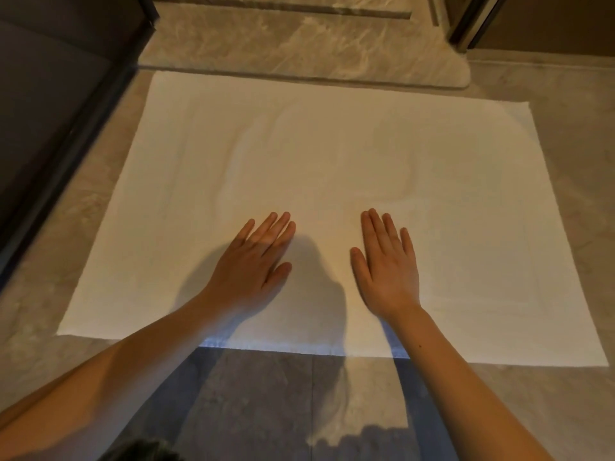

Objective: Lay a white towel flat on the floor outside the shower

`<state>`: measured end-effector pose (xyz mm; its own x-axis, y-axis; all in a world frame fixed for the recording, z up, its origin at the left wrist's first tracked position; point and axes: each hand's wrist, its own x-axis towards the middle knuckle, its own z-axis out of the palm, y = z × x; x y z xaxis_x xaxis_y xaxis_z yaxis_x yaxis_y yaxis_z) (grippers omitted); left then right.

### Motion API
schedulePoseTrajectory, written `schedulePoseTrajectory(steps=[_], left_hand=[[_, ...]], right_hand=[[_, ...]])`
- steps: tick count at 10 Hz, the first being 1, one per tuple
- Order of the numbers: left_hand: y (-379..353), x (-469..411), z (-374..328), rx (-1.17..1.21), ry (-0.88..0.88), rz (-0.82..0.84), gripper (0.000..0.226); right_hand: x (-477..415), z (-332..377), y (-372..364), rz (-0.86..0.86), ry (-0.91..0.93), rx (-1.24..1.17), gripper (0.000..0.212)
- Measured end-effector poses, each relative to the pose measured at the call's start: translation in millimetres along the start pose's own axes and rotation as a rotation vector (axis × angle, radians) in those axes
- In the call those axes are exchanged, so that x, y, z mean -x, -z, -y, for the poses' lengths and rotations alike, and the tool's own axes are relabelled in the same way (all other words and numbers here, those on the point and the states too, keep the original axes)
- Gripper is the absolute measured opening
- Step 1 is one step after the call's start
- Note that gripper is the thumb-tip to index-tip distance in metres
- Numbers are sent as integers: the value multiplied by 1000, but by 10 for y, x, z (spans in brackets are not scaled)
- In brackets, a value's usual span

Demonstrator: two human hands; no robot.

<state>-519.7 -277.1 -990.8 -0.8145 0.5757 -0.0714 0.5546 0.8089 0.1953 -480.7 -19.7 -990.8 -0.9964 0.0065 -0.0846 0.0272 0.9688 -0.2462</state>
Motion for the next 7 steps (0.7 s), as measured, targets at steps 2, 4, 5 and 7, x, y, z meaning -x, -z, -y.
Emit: schedulePoseTrajectory(steps=[2,4,5,7], left_hand=[[-57,279,-43,-23,-95,46,63],[-117,375,-73,-20,-69,27,64],[-146,368,-60,-16,-77,17,64],[39,337,-128,-15,-60,78,64]], right_hand=[[205,168,58,-22,82,-66,59],[389,174,-76,53,176,54,57],[374,144,-108,54,170,63,58],[361,177,-14,90,158,34,58]])
